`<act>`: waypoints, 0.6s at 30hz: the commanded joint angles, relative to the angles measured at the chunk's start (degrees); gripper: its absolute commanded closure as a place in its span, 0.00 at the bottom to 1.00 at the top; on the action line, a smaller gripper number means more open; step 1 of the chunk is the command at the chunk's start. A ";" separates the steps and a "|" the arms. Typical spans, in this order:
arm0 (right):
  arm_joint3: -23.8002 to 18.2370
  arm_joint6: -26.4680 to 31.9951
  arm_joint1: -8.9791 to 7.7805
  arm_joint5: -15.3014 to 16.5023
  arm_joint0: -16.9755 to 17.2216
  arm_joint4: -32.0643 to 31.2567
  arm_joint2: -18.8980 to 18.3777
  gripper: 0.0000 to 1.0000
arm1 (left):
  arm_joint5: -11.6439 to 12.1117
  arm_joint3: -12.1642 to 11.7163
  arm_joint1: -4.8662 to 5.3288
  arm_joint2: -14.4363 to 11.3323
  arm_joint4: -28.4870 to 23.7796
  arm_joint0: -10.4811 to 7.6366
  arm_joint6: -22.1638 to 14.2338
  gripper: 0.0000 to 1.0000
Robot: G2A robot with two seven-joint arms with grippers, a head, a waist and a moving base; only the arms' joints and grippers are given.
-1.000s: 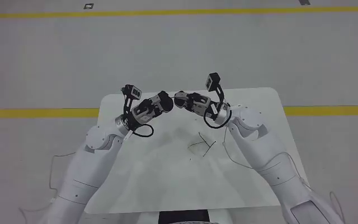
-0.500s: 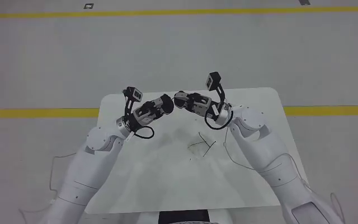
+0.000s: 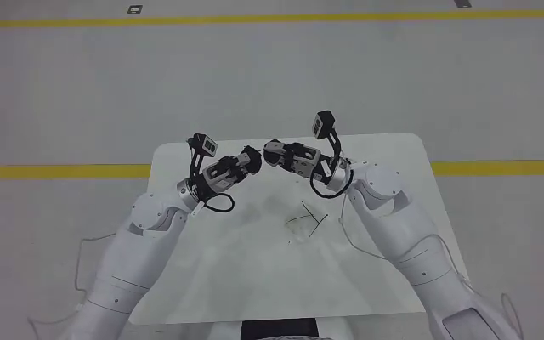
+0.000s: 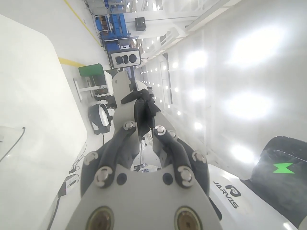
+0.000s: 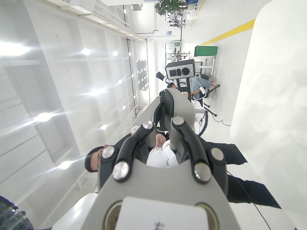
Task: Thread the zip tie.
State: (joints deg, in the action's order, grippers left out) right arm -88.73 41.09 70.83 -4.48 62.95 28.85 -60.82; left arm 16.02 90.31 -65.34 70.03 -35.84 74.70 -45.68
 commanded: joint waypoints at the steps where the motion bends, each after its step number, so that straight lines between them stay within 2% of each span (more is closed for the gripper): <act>1: 0.05 0.41 0.00 -0.23 0.03 0.15 0.02 1.00 | 0.01 0.06 0.05 0.03 0.25 0.02 -0.16 1.00; 2: 0.09 0.61 0.01 -0.30 0.00 0.28 -0.03 0.92 | 0.02 0.08 0.09 0.06 0.44 0.01 -0.29 1.00; 3: 0.17 0.85 0.01 -0.28 -0.02 0.41 -0.07 0.72 | -0.03 0.09 0.16 0.14 1.05 -0.08 -0.54 1.00; 5: 0.26 0.98 0.02 -0.24 -0.03 0.49 -0.13 0.00 | -0.09 0.35 0.25 0.38 1.28 -0.06 -0.67 1.00; 9: 0.36 1.53 -0.07 0.09 -0.01 0.75 -0.88 0.00 | -0.54 1.09 0.50 1.18 0.99 0.38 -1.37 1.00; 12: 1.49 4.42 -0.24 1.51 0.11 3.39 -2.38 0.00 | -1.59 1.44 0.91 2.38 1.02 0.87 -3.33 1.00; 18: 6.89 14.55 -0.53 0.69 -1.96 8.76 -4.05 0.00 | -4.31 1.97 1.87 5.85 -4.15 2.13 -11.79 1.00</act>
State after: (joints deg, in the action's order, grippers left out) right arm -82.72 53.72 70.31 -3.62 61.54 37.29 -64.92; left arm 12.27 92.23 -63.64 75.37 -39.45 76.74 -55.82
